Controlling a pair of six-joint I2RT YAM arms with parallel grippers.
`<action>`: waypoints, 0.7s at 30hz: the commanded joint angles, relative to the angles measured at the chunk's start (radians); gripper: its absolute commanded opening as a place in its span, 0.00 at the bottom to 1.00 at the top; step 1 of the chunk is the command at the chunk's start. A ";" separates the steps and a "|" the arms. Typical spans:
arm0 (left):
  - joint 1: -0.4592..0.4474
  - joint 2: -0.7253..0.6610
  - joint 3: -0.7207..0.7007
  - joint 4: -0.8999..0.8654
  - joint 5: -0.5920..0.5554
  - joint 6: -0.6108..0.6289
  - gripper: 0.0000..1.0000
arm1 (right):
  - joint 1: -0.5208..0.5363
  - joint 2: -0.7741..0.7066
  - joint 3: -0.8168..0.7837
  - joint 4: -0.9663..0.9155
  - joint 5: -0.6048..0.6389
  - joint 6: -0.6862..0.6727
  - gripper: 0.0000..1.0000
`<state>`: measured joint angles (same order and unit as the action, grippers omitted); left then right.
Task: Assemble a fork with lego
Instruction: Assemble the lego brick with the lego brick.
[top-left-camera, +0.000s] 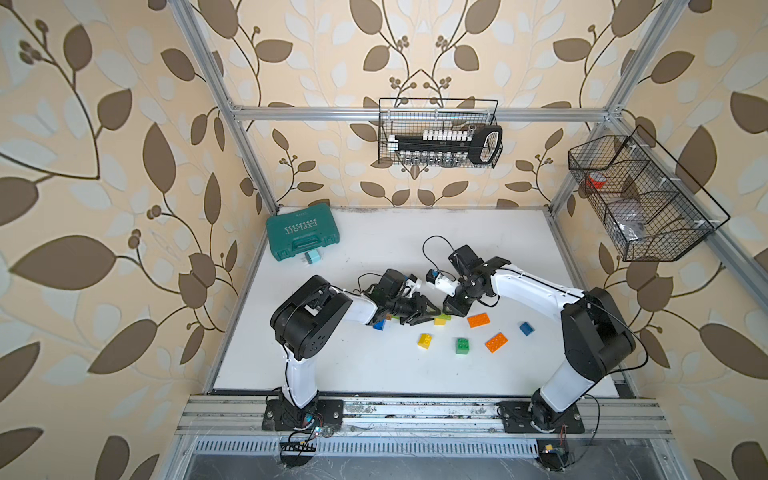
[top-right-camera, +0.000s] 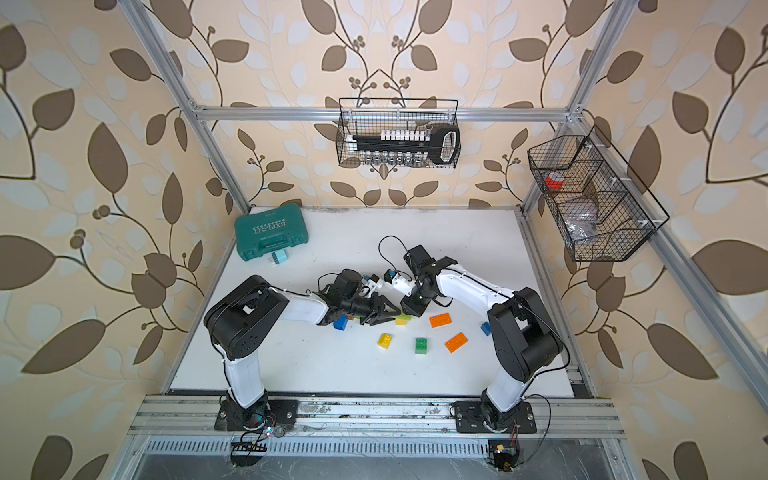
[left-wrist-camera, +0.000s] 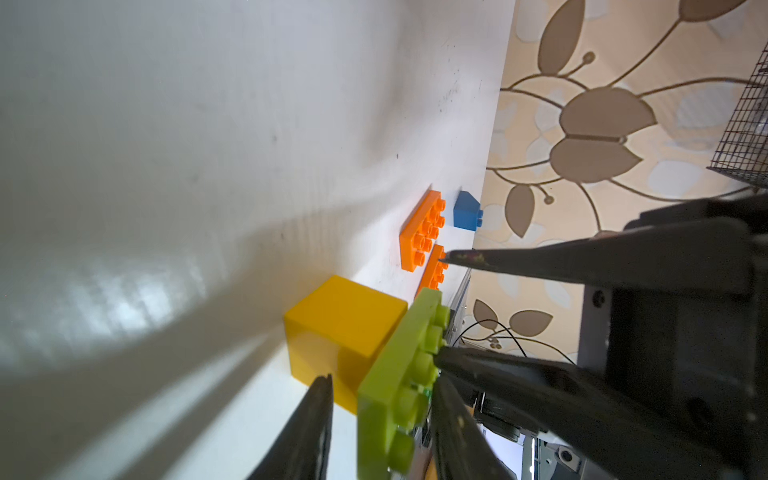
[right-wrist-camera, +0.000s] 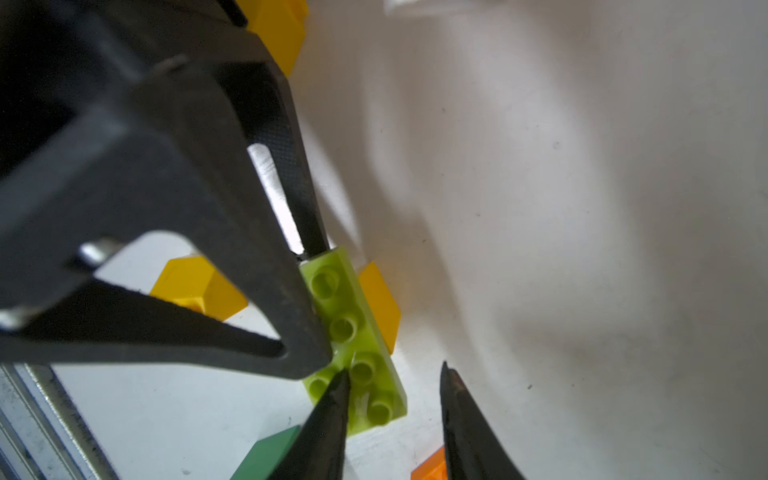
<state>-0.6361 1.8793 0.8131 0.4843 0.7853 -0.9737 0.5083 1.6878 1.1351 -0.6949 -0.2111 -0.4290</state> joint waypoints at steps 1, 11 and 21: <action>-0.007 -0.037 0.030 -0.056 0.012 0.047 0.40 | 0.000 -0.030 -0.013 -0.020 -0.025 -0.016 0.37; -0.008 -0.013 0.020 -0.031 0.025 0.033 0.34 | 0.009 -0.026 -0.013 0.000 -0.006 -0.016 0.38; -0.016 -0.016 0.010 -0.049 0.020 0.041 0.33 | 0.030 0.020 -0.011 0.003 0.026 -0.010 0.38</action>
<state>-0.6403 1.8782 0.8207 0.4625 0.8032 -0.9581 0.5346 1.6875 1.1351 -0.6876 -0.1974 -0.4316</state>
